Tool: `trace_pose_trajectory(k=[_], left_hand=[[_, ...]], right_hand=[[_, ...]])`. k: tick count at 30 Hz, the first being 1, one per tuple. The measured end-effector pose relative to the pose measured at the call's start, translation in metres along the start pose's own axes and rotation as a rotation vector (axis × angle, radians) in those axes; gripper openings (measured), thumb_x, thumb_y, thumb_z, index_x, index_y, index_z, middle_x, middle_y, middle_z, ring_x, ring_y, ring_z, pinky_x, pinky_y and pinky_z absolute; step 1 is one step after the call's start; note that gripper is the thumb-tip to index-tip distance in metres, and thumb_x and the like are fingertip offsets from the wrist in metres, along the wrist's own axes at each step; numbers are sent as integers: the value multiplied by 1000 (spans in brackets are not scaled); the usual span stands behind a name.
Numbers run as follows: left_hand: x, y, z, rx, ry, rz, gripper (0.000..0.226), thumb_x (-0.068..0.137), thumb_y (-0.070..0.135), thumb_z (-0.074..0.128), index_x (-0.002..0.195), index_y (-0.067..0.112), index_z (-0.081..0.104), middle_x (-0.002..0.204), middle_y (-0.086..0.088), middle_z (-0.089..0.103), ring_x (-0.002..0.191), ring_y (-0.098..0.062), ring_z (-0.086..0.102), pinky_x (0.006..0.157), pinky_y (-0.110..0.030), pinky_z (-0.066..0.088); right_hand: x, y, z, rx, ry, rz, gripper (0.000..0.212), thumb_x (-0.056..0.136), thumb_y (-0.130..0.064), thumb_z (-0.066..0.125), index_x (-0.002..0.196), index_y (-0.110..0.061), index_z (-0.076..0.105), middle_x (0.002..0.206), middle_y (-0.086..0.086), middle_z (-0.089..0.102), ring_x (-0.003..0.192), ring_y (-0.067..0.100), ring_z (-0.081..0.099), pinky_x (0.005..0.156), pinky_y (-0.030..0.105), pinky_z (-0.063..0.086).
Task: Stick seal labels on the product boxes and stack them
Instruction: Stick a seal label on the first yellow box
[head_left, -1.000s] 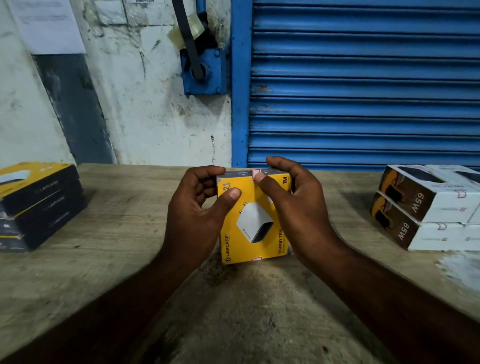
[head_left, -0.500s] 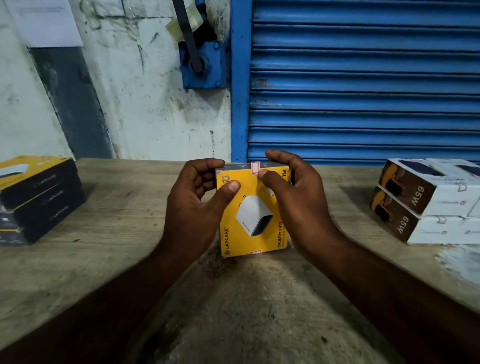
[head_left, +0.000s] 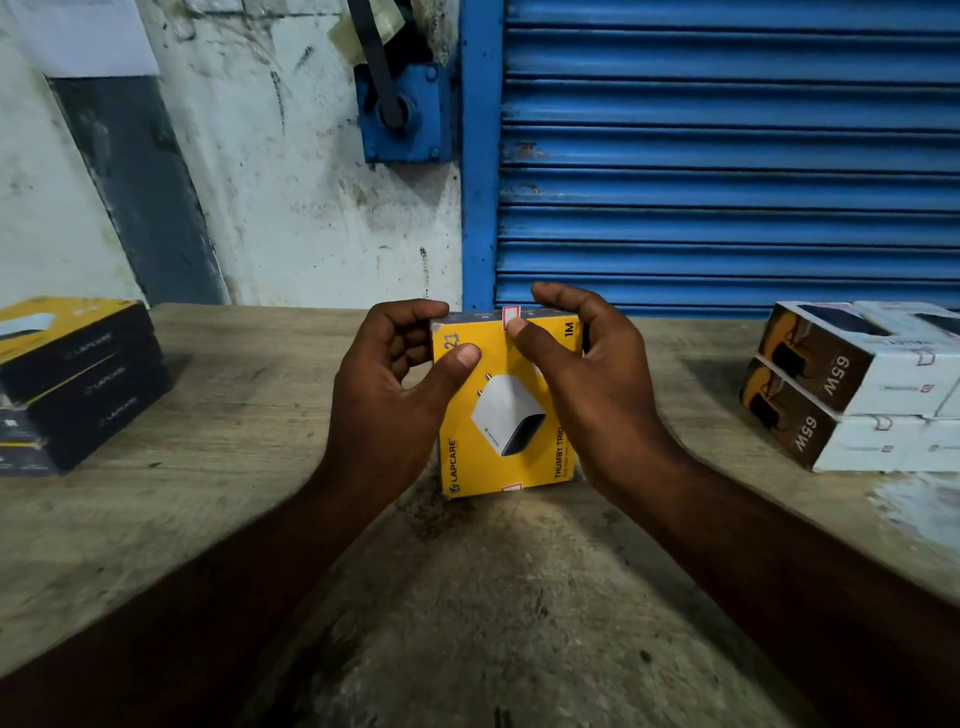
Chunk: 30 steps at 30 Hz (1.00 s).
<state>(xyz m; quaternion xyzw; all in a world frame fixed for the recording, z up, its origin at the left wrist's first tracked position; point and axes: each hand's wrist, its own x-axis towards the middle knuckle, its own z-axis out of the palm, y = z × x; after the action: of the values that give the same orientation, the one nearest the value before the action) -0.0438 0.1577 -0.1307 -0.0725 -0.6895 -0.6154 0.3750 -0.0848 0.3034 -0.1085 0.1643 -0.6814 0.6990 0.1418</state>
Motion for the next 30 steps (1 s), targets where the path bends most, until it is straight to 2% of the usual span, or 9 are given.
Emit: trace_pose_trajectory(k=[4,8,13,16,18,21,23,27,30], left_hand=[[1,-3,-1,17,-1,5,33,82,20,75,110,28,59,104,2,71,95,-9,70,83,-26,57],[1,-2,-1,4,-2,5,33,82,19,75,110,27,59,101,5,71,93,-7,70,80,-23,57],[1,-3,-1,11,-4,6,33,83,16,76,109,28,59,101,5,71,93,-7,69,82,-24,57],[1,-2,-2,13,-3,12,33,82,20,75,109,29,59,101,5,71,94,-8,69,82,-24,57],[1,-2,-2,8,-6,14,33,82,19,75,109,28,59,101,4,71,94,-8,70,82,-25,57],[1,-3,-2,16,-10,16,33,84,16,75,110,27,59,102,4,71,93,-7,69,81,-24,57],[1,-3,-2,16,-8,20,33,84,15,75,110,25,59,102,4,70,92,-5,69,80,-22,56],[1,-4,-2,16,-7,20,34,80,23,74,110,26,59,104,1,70,94,-8,69,81,-25,57],[1,-5,-2,30,-16,30,33,83,19,75,111,27,59,104,1,70,95,-9,69,81,-25,57]], right_hand=[[1,1,-2,10,-10,10,32,90,-15,73,120,-25,66,118,-2,68,103,13,67,96,39,55],[0,2,1,3,6,-15,31,87,-30,78,115,-31,66,120,-2,67,107,13,65,98,40,54],[1,3,-1,-1,-9,-24,32,88,-20,75,118,-28,66,122,-2,66,108,12,65,99,42,54],[1,4,-1,-11,-9,-44,36,83,-33,77,117,-29,66,121,-3,67,109,13,65,100,42,53],[2,5,0,-32,-7,-65,34,86,-34,79,117,-30,65,121,-3,66,110,14,65,100,43,53],[4,9,-2,-76,-26,-103,34,87,-32,74,119,-29,64,123,-4,64,113,13,63,101,44,52],[3,12,-3,-131,-44,-163,37,84,-33,65,121,-29,61,123,-3,62,114,13,62,100,45,52],[2,17,-5,-258,-40,-354,37,90,-32,65,125,-22,56,122,-7,58,116,4,54,97,39,51],[5,18,-5,-246,-37,-330,36,92,-35,70,123,-20,59,120,-10,60,112,-2,55,95,34,51]])
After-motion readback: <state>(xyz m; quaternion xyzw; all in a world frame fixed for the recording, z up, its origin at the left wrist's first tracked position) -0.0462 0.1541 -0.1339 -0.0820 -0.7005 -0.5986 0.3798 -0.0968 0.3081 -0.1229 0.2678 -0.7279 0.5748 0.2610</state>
